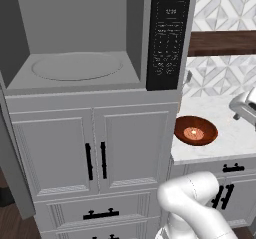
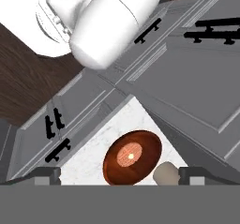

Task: Open the microwave, place the bowl with waffle inside the microwave, then close the microwave door and turn it on.

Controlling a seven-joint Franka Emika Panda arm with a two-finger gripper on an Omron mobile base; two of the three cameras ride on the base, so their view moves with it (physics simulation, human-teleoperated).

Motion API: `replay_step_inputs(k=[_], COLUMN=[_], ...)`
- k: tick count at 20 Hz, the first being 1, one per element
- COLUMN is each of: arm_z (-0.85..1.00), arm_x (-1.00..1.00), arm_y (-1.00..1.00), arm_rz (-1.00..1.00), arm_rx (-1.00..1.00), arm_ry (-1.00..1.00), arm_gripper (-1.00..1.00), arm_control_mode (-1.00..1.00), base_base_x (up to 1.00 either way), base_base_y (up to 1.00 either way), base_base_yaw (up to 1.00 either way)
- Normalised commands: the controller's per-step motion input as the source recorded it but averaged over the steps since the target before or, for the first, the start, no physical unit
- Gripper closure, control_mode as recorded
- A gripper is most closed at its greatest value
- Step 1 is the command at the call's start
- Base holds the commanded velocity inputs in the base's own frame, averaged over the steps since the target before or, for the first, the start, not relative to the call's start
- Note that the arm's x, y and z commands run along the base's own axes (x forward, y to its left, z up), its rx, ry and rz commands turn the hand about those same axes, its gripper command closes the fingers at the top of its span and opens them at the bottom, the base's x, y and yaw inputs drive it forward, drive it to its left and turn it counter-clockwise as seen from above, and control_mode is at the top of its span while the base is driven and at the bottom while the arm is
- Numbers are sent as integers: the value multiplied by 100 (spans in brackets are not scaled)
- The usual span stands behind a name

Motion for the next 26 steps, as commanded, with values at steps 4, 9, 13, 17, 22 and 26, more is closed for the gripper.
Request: replay_step_inputs(k=[4,9,13,17,22,26], arm_z=[-46,-57,-62,-47,-39,-44], arm_x=[50,51,54,59,53,45], arm_y=[-52,-48,-30,-27,-22,-18], arm_rz=[0,0,0,0,1,2], arm_rx=[11,10,6,6,6,2], arm_ry=[6,2,1,1,0,0], arm_gripper=[-100,-100,-100,-100,-100,-100], arm_control_mode=[-100,-100,-100,-100,-100,-100], base_base_x=[0,0,0,0,0,0], base_base_y=[0,0,0,0,0,0], base_base_yaw=[0,0,0,0,0,0])
